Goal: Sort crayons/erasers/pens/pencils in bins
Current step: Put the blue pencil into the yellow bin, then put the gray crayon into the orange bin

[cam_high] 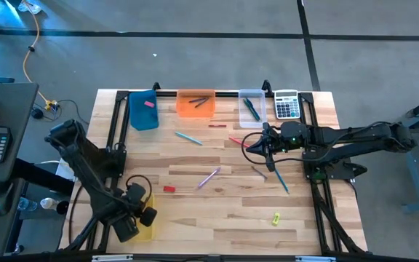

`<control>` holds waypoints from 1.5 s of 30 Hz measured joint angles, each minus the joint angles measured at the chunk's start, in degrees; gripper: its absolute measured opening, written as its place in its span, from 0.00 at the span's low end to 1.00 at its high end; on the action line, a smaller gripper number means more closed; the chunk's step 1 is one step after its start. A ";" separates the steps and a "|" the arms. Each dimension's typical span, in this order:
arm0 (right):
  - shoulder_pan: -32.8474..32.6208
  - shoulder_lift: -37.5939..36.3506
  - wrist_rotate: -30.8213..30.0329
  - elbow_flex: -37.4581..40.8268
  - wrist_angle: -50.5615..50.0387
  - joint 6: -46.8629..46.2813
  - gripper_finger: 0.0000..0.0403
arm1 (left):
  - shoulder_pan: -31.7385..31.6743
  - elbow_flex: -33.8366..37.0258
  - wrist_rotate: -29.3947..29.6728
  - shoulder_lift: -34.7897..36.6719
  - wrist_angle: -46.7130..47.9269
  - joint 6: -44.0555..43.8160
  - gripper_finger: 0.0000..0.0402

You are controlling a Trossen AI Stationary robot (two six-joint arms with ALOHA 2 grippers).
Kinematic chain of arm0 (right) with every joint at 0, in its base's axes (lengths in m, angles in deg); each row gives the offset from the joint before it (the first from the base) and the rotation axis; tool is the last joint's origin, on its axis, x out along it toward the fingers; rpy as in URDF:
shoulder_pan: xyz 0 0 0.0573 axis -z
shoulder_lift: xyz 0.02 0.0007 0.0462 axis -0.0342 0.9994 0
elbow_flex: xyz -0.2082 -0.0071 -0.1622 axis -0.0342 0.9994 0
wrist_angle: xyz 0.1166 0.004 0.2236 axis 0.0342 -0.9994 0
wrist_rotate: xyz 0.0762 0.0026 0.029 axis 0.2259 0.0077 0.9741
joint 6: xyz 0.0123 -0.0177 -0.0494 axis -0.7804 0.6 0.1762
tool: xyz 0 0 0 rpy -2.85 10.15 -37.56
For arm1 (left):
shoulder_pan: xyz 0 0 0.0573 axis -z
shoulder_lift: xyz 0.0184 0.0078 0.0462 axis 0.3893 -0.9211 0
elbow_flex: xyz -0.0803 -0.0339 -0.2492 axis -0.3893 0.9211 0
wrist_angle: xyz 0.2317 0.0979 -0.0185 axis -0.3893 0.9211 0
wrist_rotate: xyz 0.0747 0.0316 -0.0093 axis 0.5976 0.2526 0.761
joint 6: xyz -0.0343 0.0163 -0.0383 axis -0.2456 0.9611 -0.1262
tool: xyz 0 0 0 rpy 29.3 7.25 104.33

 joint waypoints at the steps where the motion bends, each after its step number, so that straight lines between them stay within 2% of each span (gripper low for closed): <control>1: 0.00 0.00 0.00 0.00 0.00 0.01 0.00 | 0.46 0.00 -0.57 -0.36 -0.52 -0.09 0.01; 11: 0.00 0.00 -0.02 0.00 0.05 0.01 0.00 | 0.72 0.00 -1.48 -3.72 -3.60 -1.46 0.03; 24: 0.00 0.01 -1.47 0.00 0.05 0.05 0.00 | -0.03 -0.65 -2.39 -1.39 -2.96 1.17 0.24; 28: 0.00 0.00 -3.04 0.00 0.04 1.06 0.00 | -0.10 -3.70 -1.48 1.04 -2.64 7.80 0.27; 32: 0.00 0.01 -4.31 0.00 0.21 1.41 0.00 | -1.08 -7.13 1.85 4.00 -2.89 13.83 0.24; 38: 0.17 0.02 -4.35 0.00 0.41 2.11 0.00 | -4.59 -11.24 12.29 8.47 -8.78 25.43 0.15; 45: 1.64 0.02 -4.34 0.00 0.81 2.54 0.00 | -14.56 -11.26 18.83 9.75 -18.52 46.14 0.01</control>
